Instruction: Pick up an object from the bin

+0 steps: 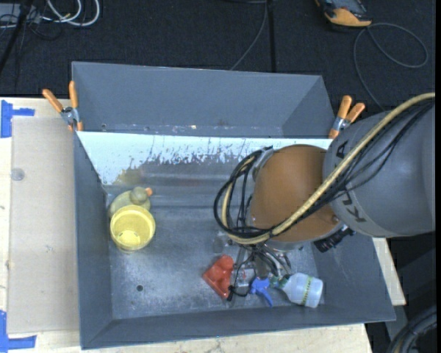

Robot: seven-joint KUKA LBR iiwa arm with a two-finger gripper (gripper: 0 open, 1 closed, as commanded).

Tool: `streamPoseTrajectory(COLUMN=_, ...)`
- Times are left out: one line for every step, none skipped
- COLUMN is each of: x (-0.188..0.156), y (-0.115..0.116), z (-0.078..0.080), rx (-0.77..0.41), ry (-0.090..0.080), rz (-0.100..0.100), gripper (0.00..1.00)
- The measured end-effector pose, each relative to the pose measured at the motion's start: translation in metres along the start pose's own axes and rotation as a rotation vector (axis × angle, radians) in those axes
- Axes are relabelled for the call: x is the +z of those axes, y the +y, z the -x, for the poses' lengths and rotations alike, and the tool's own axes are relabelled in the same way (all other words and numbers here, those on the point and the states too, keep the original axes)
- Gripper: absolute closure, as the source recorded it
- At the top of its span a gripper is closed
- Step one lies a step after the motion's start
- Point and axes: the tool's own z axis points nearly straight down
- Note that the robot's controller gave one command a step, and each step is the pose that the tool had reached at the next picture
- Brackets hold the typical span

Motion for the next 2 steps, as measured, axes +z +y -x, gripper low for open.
streamPoseTrajectory(x=0.026, y=-0.01, z=0.015, rx=0.019, ry=0.008, rz=0.0, gripper=0.0)
streamPoseTrajectory(x=0.069, y=-0.028, z=0.031, rx=-0.124, ry=0.005, rz=0.007, gripper=1.0)
